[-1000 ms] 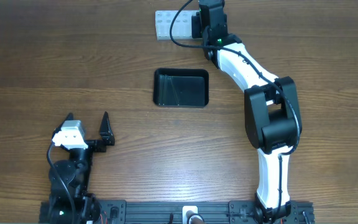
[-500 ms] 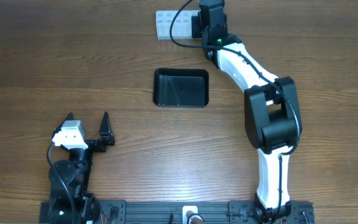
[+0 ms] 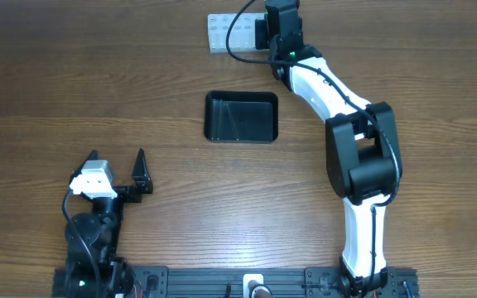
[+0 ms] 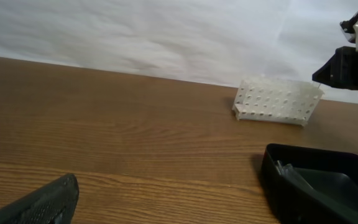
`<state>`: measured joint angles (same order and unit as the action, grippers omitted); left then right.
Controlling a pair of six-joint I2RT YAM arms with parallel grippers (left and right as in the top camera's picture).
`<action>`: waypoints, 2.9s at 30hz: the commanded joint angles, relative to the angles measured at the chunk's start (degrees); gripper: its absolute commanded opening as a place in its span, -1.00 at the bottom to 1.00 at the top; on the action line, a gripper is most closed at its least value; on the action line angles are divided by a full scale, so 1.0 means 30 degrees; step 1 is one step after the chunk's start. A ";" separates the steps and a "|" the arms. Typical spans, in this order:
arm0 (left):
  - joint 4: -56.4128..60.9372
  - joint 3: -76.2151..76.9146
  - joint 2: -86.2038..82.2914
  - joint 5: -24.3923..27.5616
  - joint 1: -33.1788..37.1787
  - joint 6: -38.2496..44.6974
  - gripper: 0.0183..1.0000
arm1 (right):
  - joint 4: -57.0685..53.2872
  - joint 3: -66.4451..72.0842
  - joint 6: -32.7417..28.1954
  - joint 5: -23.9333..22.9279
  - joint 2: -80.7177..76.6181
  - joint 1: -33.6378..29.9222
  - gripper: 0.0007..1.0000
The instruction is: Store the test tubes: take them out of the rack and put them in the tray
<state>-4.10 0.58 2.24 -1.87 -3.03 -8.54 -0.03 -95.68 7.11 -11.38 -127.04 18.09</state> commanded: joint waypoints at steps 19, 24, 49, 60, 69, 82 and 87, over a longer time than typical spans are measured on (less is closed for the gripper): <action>-0.0015 -0.0080 -0.0087 0.0131 0.0124 0.0350 1.00 | -0.7490 -0.0087 0.2164 0.3432 0.8925 0.0248 -0.86; -0.0015 -0.0080 -0.0087 0.0124 0.0124 0.0350 1.00 | -1.1103 -0.0066 0.2441 0.6441 0.8029 0.0255 -0.84; -0.0015 -0.0080 -0.0087 0.0124 0.0124 0.0350 1.00 | -1.4571 -0.0066 0.2404 0.6878 0.1887 0.1894 -0.78; -0.0015 -0.0080 -0.0087 0.0131 0.0124 0.0350 1.00 | -1.4324 -0.0066 0.2922 0.6921 0.0335 0.2164 -0.70; -0.0015 -0.0080 -0.0087 0.0124 0.0124 0.0350 1.00 | -1.3967 -0.0080 0.2914 0.6929 0.0240 0.2120 -0.32; -0.0007 -0.0080 -0.0087 0.0124 0.0124 0.0350 1.00 | -1.1701 -0.0051 -0.1698 0.6091 0.5938 -0.0029 0.12; -0.0007 -0.0080 -0.0087 0.0124 0.0124 0.0350 1.00 | -1.0739 0.0495 -0.1690 0.3096 0.8699 -0.2484 0.65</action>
<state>-4.10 0.58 2.24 -1.87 -3.03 -8.51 -32.80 -95.39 4.32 4.73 -105.73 14.28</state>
